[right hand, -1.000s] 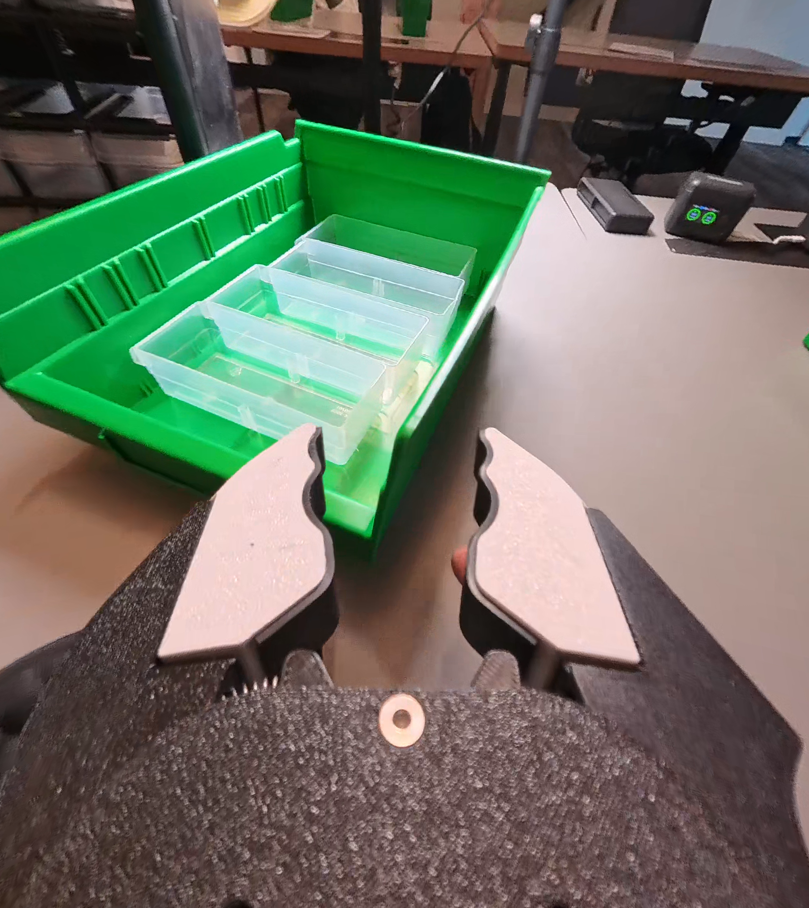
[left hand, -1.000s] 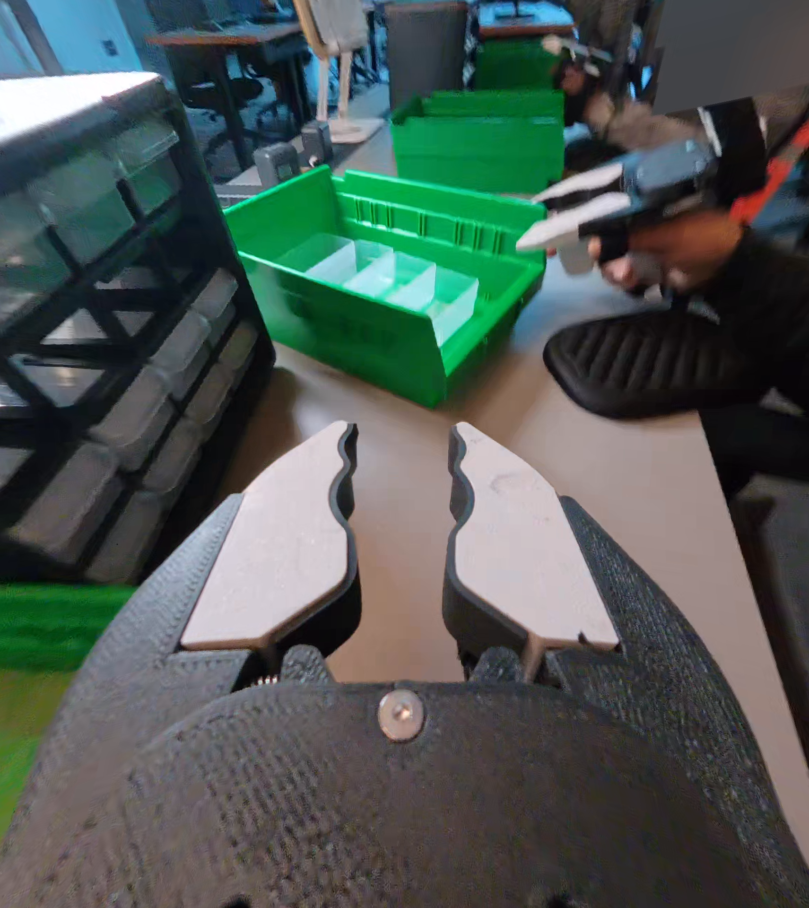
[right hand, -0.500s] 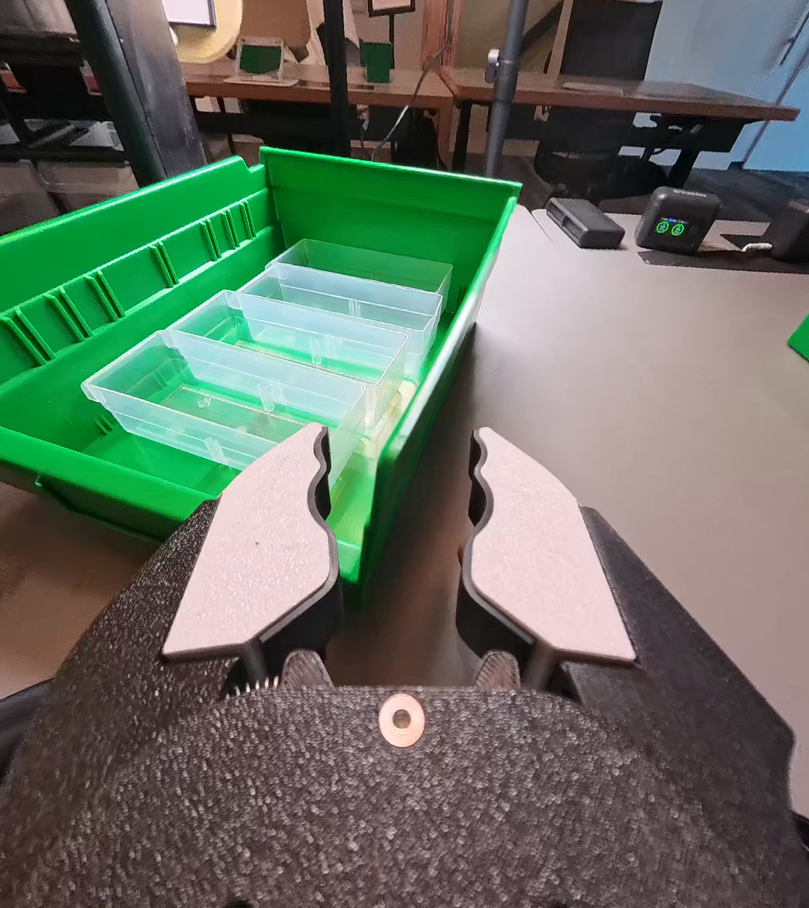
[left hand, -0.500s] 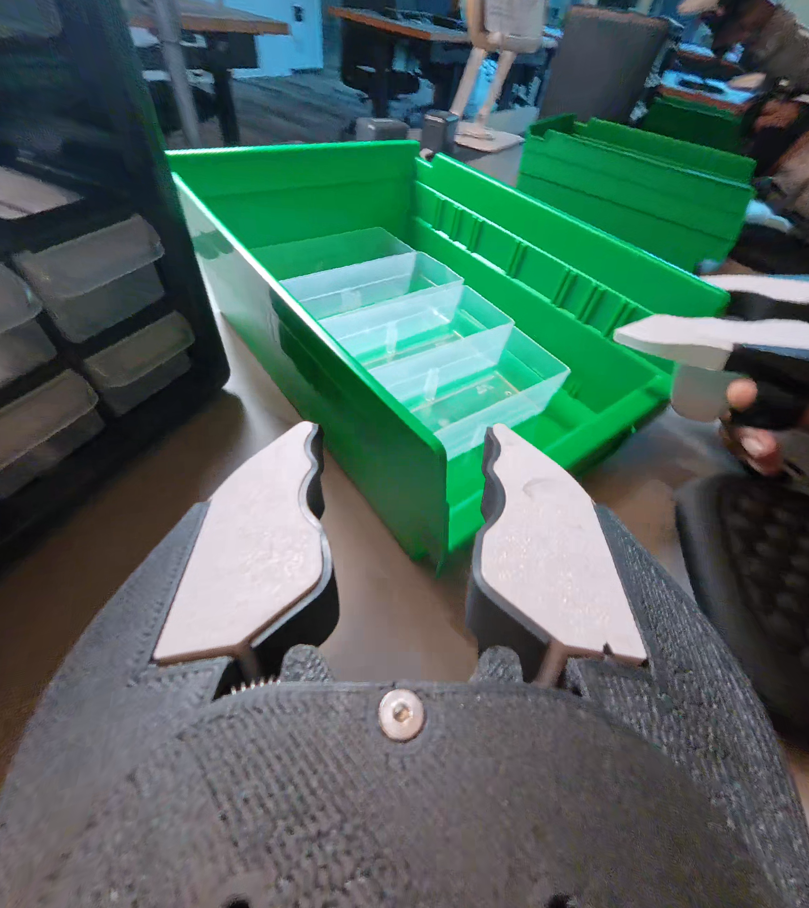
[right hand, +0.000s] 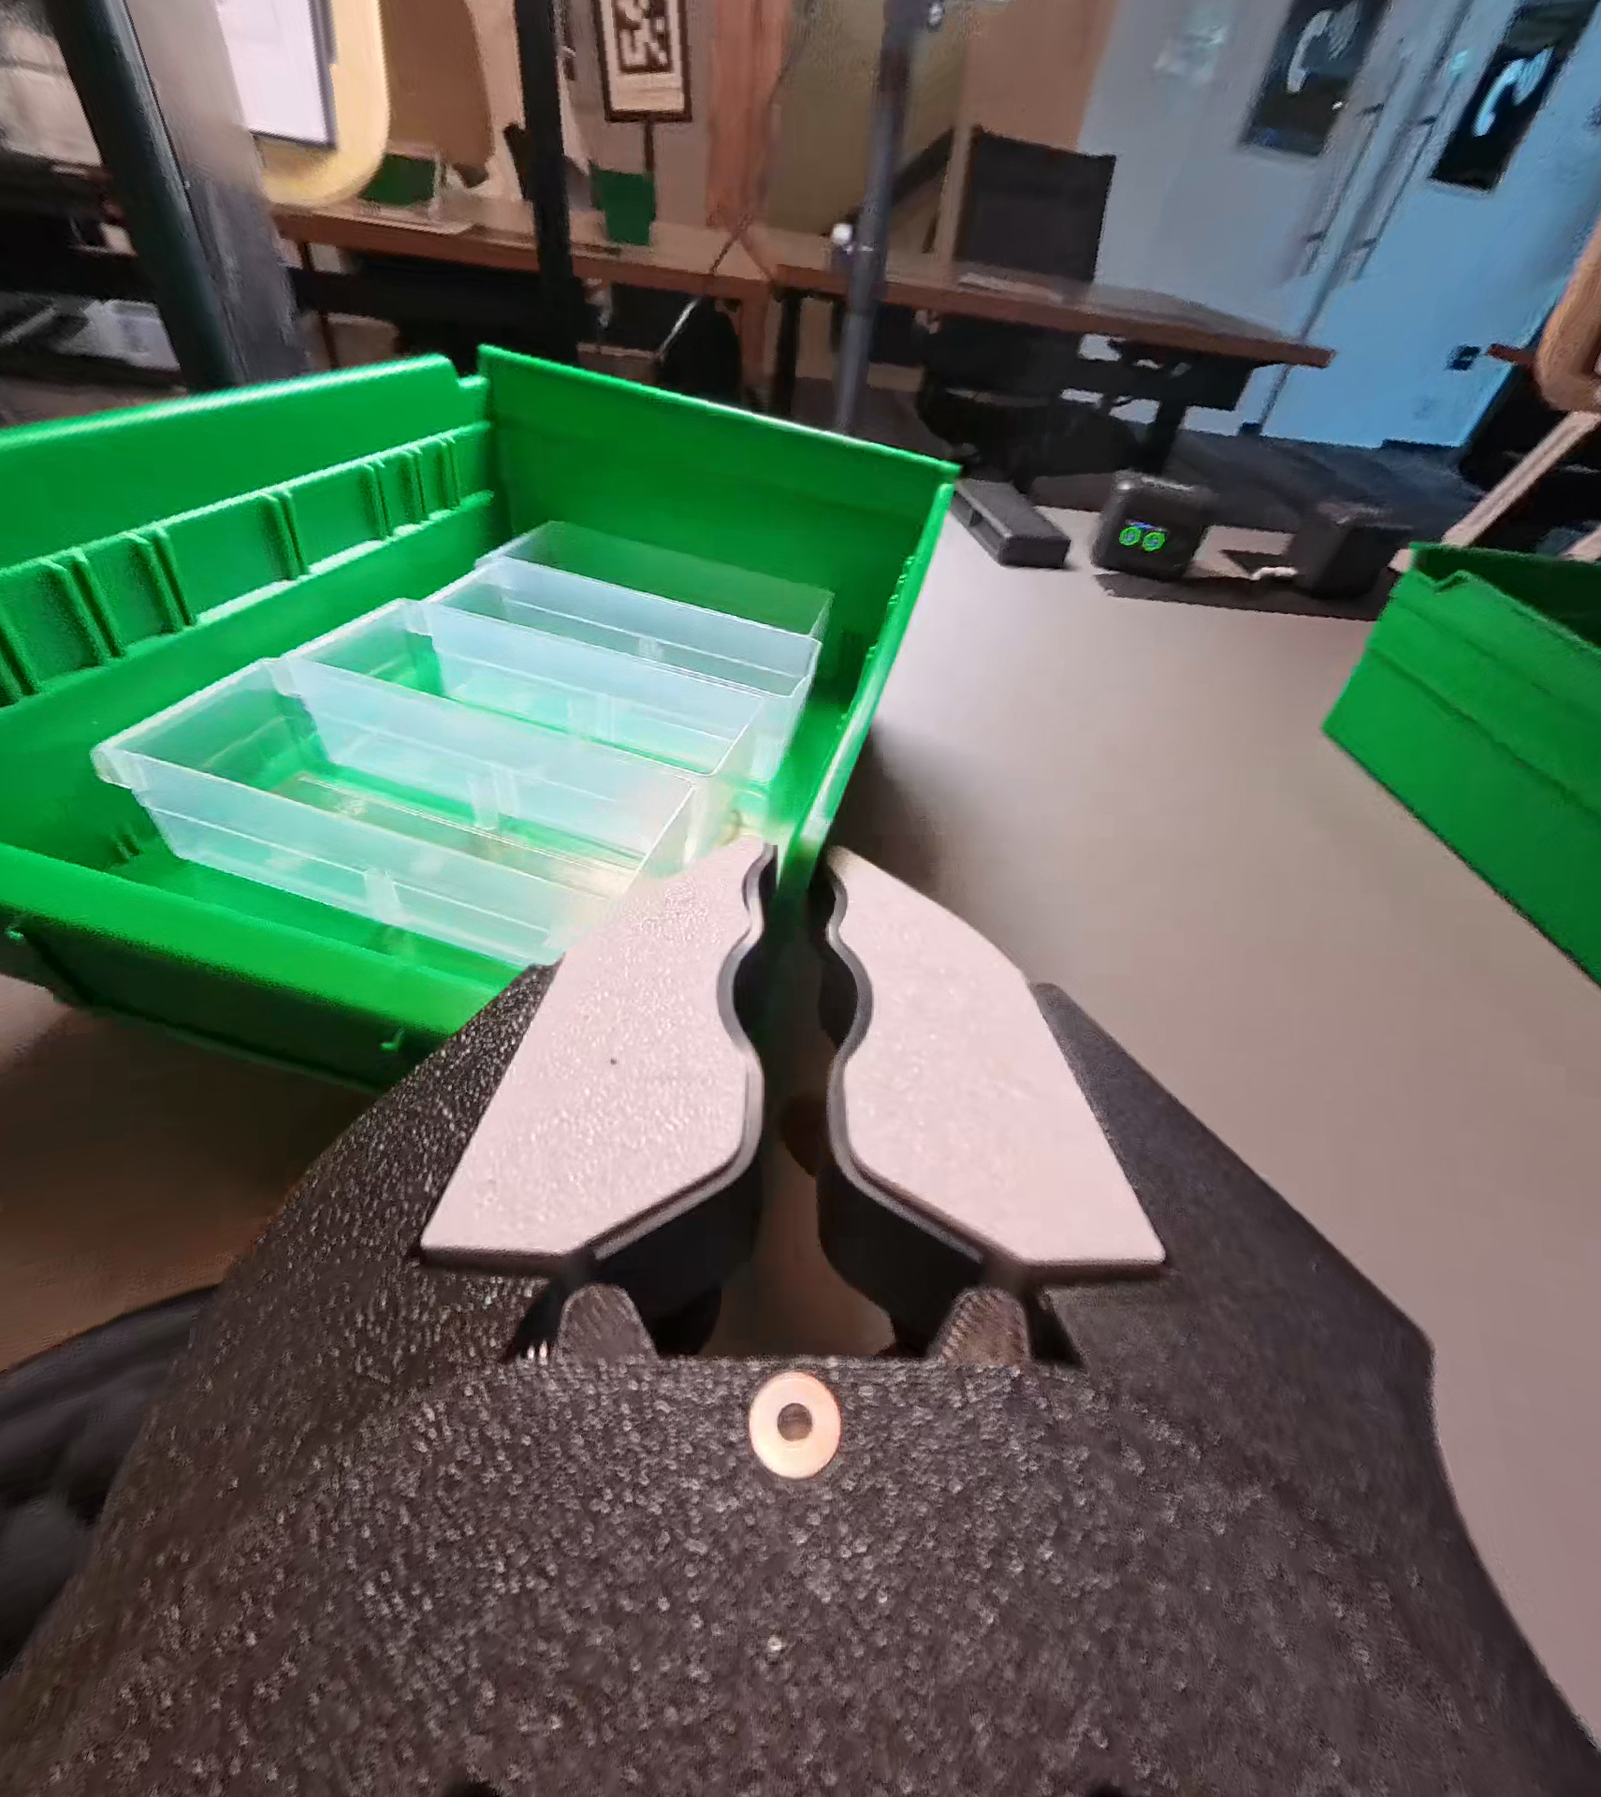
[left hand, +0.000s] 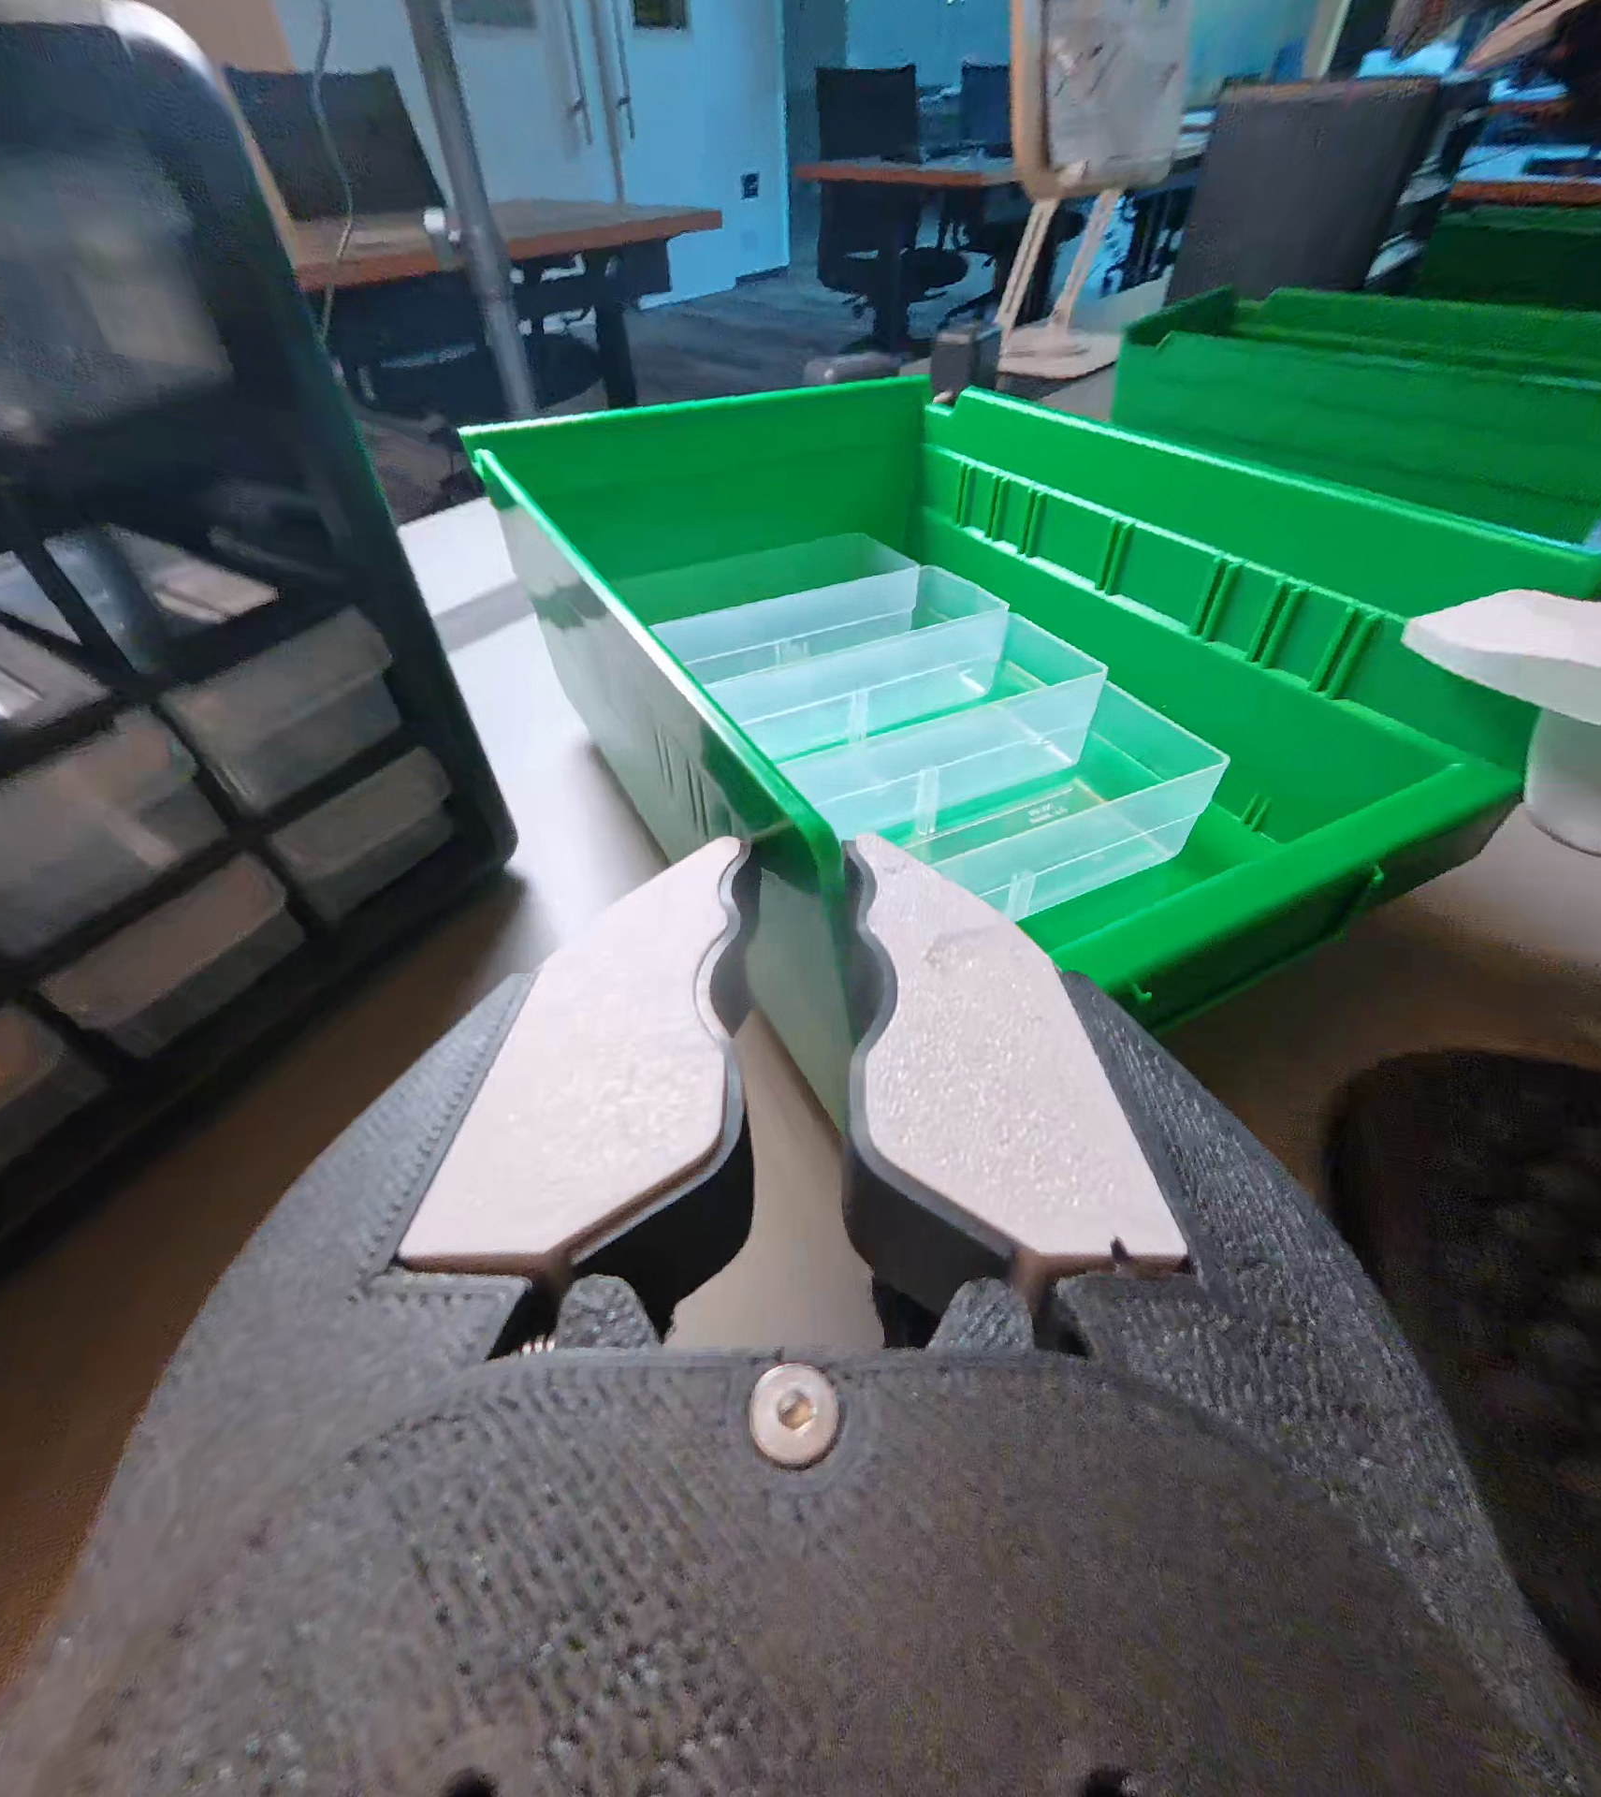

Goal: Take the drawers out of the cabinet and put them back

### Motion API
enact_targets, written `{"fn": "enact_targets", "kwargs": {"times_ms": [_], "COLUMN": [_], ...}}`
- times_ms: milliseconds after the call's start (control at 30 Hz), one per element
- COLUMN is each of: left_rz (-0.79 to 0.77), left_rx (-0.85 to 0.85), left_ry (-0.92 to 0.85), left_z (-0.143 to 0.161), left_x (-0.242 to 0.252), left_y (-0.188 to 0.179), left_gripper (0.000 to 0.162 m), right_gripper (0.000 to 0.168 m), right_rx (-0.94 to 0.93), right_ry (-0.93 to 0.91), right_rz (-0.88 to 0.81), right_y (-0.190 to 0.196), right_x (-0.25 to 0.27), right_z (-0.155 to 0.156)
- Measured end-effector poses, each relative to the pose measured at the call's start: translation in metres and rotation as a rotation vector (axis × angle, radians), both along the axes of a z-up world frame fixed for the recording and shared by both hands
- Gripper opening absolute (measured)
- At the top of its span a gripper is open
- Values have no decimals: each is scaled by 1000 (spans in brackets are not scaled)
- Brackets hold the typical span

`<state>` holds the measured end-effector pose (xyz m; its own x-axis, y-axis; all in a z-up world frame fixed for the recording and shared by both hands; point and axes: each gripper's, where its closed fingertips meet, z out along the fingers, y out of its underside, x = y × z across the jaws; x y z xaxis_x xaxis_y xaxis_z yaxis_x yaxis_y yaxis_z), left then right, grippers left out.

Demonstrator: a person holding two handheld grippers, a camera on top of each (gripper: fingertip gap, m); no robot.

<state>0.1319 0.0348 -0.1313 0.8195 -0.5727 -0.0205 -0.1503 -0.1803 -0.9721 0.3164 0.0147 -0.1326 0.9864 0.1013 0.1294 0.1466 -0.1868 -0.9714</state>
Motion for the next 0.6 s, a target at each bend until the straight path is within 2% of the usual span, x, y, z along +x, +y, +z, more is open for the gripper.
{"fn": "enact_targets", "kwargs": {"times_ms": [133, 333, 467, 600], "left_rz": [-36, -44, -28, 62], "left_rx": [60, 184, 236, 272], "left_ry": [-48, -74, -97, -49], "left_z": [45, 129, 183, 219], "left_x": [-4, -26, -56, -109], "left_y": [-21, -61, -92, -115], "left_gripper": [16, 17, 18, 17], "right_gripper": [6, 7, 10, 11], "right_rx": [39, 162, 232, 281], "right_ry": [29, -43, -19, -12], "right_rz": [28, 75, 209, 354], "right_y": [-22, -61, -86, -95], "right_x": [-4, -25, -56, -108], "right_z": [41, 133, 186, 219]}}
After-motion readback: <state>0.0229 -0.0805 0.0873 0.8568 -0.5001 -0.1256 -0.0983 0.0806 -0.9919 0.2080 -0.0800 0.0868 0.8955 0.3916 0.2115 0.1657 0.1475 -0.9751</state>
